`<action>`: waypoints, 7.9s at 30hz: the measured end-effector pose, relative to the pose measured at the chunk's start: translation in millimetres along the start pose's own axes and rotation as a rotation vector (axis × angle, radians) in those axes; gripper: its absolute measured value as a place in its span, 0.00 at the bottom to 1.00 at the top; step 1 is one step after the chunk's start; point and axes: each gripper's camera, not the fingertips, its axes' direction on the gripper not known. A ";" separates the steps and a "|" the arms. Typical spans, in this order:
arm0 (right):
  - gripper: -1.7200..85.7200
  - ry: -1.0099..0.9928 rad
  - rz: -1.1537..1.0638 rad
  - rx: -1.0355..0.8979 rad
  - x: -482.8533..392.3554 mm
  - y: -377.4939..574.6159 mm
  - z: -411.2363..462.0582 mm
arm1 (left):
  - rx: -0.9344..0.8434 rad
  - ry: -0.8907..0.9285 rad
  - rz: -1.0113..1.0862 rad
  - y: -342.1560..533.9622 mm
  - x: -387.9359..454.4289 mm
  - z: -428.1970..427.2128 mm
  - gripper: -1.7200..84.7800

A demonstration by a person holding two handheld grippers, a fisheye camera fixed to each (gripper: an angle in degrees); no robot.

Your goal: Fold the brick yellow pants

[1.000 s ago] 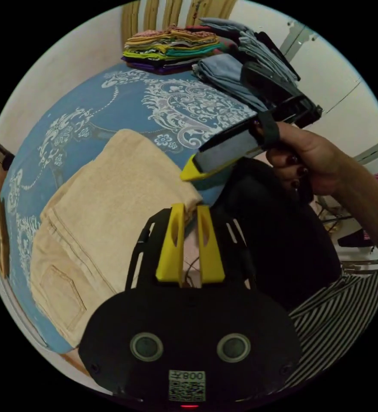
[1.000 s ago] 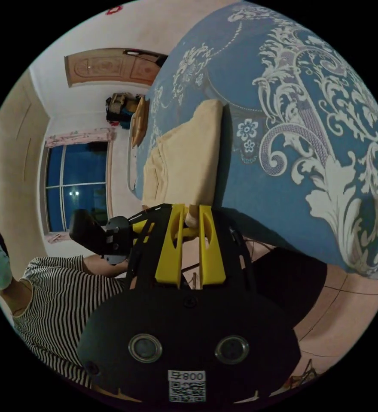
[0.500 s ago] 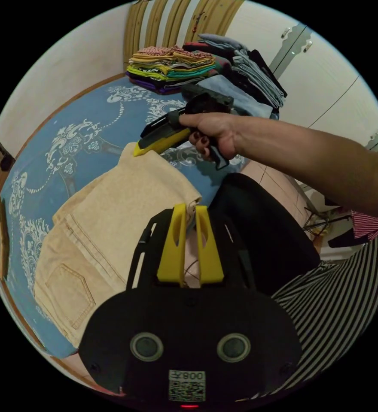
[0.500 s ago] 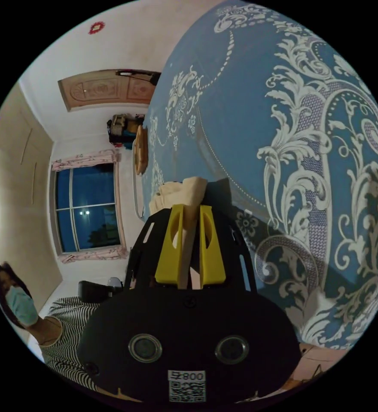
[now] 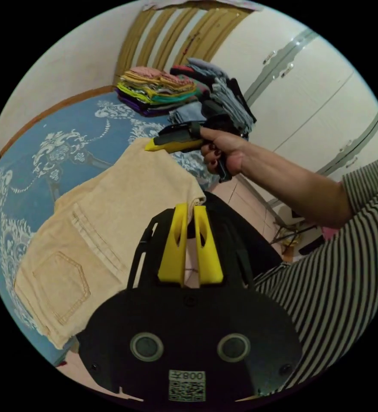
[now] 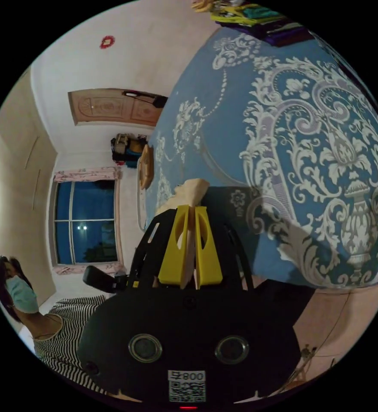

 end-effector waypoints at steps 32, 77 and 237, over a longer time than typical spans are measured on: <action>0.07 0.188 -0.344 -0.580 -187.1 3.0 574.4 | 0.506 0.133 -1.024 386.4 -232.5 -372.7 0.05; 0.15 0.087 -0.134 -0.513 20.1 69.8 485.3 | 0.334 0.244 -0.870 437.0 -277.2 -520.4 0.13; 0.03 0.052 0.159 1.022 141.7 495.8 -1063.3 | -0.108 0.212 0.217 -767.2 -423.1 1236.6 0.04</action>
